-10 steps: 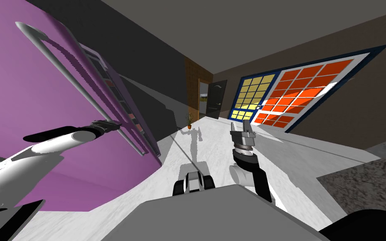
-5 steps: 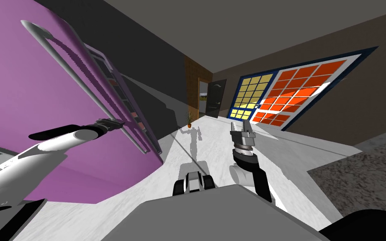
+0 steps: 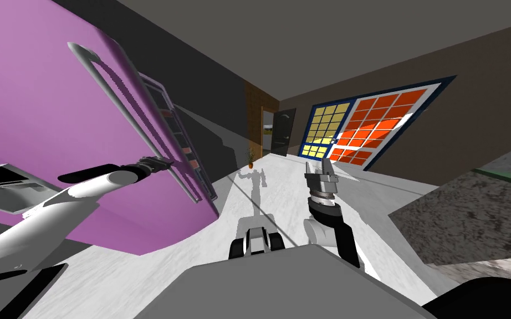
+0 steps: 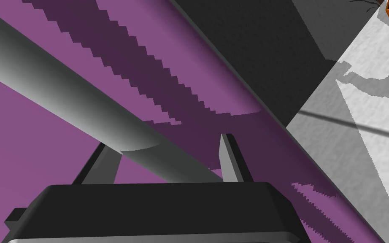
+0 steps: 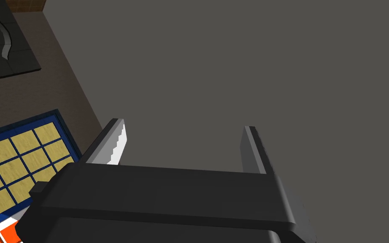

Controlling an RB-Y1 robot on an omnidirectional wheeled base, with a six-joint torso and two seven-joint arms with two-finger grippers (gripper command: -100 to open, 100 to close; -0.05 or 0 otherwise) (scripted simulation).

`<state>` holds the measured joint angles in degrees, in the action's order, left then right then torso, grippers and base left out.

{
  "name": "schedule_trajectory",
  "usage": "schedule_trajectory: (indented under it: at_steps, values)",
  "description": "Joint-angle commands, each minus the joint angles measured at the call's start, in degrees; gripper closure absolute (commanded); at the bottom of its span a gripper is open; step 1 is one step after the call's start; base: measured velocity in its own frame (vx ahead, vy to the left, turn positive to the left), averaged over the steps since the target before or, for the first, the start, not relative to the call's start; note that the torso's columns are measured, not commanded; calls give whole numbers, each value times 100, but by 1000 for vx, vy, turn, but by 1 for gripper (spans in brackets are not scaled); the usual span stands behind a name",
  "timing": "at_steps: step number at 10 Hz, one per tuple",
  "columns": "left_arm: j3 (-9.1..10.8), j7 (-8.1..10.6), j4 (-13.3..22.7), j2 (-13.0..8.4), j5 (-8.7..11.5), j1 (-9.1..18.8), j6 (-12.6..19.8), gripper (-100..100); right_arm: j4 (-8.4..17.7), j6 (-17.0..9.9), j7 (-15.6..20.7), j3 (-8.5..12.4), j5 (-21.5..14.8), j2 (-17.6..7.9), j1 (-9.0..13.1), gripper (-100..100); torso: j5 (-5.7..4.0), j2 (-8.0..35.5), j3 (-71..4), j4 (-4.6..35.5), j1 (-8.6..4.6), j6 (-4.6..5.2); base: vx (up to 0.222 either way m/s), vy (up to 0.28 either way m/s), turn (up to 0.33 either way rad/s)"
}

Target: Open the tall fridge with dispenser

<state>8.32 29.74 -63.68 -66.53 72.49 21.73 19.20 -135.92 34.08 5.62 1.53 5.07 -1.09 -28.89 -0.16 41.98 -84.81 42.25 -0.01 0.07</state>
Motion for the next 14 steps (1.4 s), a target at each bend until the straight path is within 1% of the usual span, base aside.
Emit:
schedule_trajectory:
  at_steps: [1,2,3,4,5,6,7,8,10,11,13,14]
  values:
    - [-68,29,-322,1,56,-55,38,100,1,0,0,0,0,-1,2,0,8,40,25,-1,3,12,-245,169,-67]
    - [-130,4,-501,7,149,-79,56,100,1,-1,0,0,0,-1,1,0,6,36,25,5,13,-10,-235,177,-65]
    - [-130,4,-501,7,149,-79,56,100,1,-1,0,0,0,-1,1,0,6,35,23,9,18,-23,-182,109,-50]
    - [-191,-21,-680,14,243,-102,74,100,1,0,0,0,0,0,0,0,8,21,17,7,11,-43,-196,95,-11]
    - [-253,-46,-859,21,336,-125,92,100,0,0,0,0,0,0,0,0,8,33,22,9,17,-38,-250,110,-6]
    - [-253,-46,-859,21,336,-125,92,100,1,0,0,0,0,0,1,0,13,47,35,5,7,-15,-196,124,-39]
    - [-314,-70,-1038,28,429,-149,110,100,1,0,0,0,0,0,1,0,12,28,24,7,14,-23,-217,159,-41]
    - [-314,-70,-1038,28,429,-149,110,100,1,0,0,0,0,-1,1,0,8,32,22,6,21,-20,-206,116,-44]
    - [-437,-120,-1396,41,615,-195,146,100,1,0,0,0,0,0,1,0,12,39,25,10,32,-34,-259,144,-30]
    - [-437,-120,-1396,41,615,-195,146,100,1,-1,0,0,0,-1,1,0,14,49,36,8,20,-22,-208,130,-24]
    - [-560,-170,-1754,55,802,-242,182,100,1,0,0,0,0,0,1,0,17,16,17,-1,11,-16,-252,130,-21]
    - [-560,-170,-1754,55,802,-242,182,100,1,-1,0,0,0,0,1,0,19,44,35,-5,-13,3,-234,129,-24]
